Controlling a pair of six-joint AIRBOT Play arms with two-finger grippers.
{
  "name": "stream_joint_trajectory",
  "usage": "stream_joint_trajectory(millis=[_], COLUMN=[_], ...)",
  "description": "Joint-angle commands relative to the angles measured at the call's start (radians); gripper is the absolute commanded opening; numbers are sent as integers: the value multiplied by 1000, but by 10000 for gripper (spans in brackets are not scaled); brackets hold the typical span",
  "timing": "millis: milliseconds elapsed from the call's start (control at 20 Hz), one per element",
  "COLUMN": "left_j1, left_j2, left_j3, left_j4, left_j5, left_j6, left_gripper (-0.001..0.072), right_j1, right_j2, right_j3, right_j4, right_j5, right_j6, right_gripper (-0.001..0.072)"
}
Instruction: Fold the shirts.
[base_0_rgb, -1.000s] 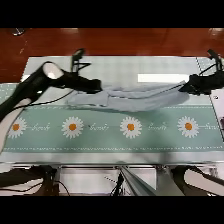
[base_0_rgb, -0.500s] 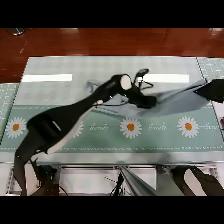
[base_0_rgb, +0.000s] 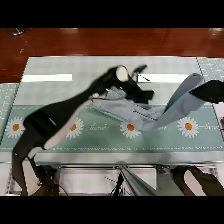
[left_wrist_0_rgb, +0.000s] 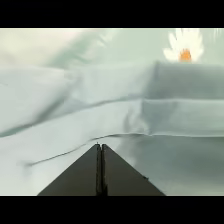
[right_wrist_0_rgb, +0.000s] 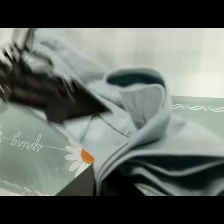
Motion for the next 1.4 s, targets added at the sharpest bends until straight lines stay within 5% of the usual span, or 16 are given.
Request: stream_joint_trajectory(millis=[0,300,800,850,950,1150,1250,1350], left_j1=[229,506,519,520,520,521,521,521], left_j2=[137,598,1296,1335,1379,1373,1374,1374], left_j3=[3,-56,-739,-828,-976,-1155,-1205,-1233], left_j4=[39,240,327,323,323,324,323,324], left_j5=[-141,-190,-88,-57,-6,53,69,70], left_j6=[6,79,69,50,32,32,32,32], left_gripper=[21,21,22,22,21,22,22,22], right_j1=[152,527,755,753,723,517,401,307], right_j2=[-58,-399,-1003,-1017,-1017,-885,-757,-576], right_j3=[0,150,600,603,603,603,565,383], right_j4=[21,82,104,103,96,66,-110,-266], right_j5=[-93,-322,-375,-378,-336,-68,62,32], right_j6=[38,68,110,114,115,77,70,89], right_gripper=[24,24,46,89,636,625,625,625])
